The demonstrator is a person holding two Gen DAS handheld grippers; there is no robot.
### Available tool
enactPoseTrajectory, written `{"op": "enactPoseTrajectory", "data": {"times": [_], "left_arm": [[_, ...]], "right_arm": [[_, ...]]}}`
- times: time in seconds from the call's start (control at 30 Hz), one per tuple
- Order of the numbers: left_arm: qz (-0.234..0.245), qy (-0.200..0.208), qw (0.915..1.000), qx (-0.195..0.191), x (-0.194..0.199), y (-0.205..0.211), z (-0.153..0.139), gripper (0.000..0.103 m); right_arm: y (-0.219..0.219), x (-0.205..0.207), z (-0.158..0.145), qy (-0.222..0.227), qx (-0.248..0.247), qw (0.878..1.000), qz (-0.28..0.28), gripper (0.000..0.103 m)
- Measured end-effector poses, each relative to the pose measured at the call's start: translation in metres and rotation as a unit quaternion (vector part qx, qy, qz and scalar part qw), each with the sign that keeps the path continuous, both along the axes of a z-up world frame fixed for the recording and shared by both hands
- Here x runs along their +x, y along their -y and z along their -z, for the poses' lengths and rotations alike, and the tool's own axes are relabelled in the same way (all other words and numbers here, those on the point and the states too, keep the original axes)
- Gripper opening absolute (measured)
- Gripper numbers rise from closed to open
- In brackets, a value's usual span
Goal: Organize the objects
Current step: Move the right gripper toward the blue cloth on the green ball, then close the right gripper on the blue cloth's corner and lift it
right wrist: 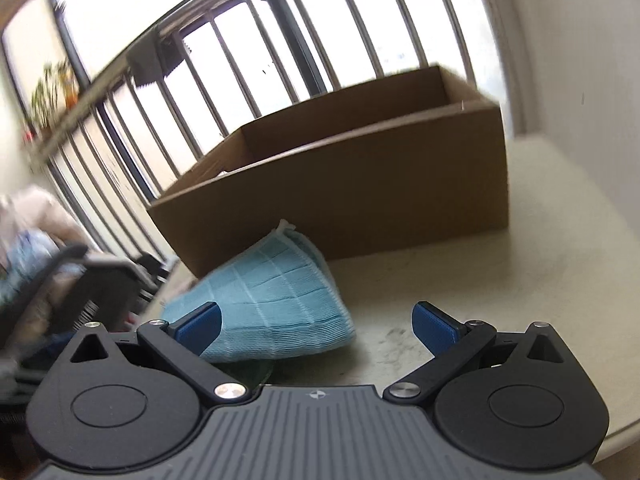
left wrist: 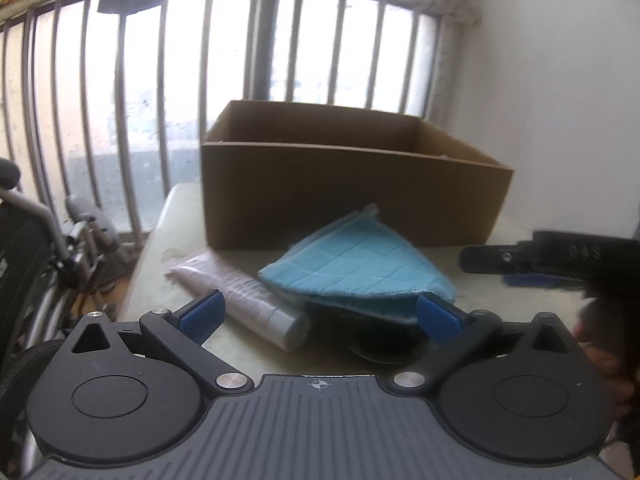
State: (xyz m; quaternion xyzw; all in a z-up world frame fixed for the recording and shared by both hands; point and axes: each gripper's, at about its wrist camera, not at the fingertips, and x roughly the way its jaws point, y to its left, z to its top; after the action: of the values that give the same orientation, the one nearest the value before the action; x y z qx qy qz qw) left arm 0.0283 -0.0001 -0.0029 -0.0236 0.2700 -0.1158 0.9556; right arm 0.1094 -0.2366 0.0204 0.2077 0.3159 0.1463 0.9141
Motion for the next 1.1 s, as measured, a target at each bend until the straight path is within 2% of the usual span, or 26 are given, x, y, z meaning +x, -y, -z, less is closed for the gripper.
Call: {"op": "enactPoseTrajectory", "data": {"times": [0.2,0.37,0.43,0.5,0.57,0.67,0.83,0.93,1.1], "left_arm": [[0.03,0.0,0.9994,-0.02,-0.002,-0.004,0.001,0.102],[0.06,0.004,0.9968,-0.053,-0.006,0.001,0.004,0.101],[0.065,0.006,0.9961,-0.059,-0.007,0.007,0.006,0.098],[0.069,0.003,0.9962,-0.053,-0.003,0.015,0.007,0.094],[0.071,0.0,0.9967,-0.04,-0.001,0.022,0.009,0.08],[0.076,-0.01,0.9967,-0.026,0.002,0.03,0.012,0.068],[0.077,-0.007,0.9967,-0.025,-0.002,0.03,0.01,0.057],[0.085,-0.006,0.9959,-0.031,-0.004,0.03,0.009,0.054],[0.086,-0.005,0.9956,-0.037,-0.007,0.032,0.006,0.053]], "right_arm": [[0.017,0.009,0.018,-0.022,0.08,0.997,-0.003,0.102],[0.027,0.017,0.034,-0.042,0.149,0.988,-0.005,0.089],[0.029,0.019,0.038,-0.044,0.155,0.987,-0.004,0.077],[0.029,0.022,0.042,-0.043,0.159,0.986,-0.002,0.073],[0.029,0.026,0.046,-0.046,0.162,0.986,0.002,0.066],[0.031,0.028,0.05,-0.05,0.174,0.984,0.003,0.057],[0.034,0.022,0.049,-0.038,0.187,0.982,-0.008,0.023],[0.032,0.013,0.044,-0.025,0.18,0.983,-0.022,0.015],[0.029,0.002,0.036,-0.018,0.172,0.985,-0.026,0.015]]}}
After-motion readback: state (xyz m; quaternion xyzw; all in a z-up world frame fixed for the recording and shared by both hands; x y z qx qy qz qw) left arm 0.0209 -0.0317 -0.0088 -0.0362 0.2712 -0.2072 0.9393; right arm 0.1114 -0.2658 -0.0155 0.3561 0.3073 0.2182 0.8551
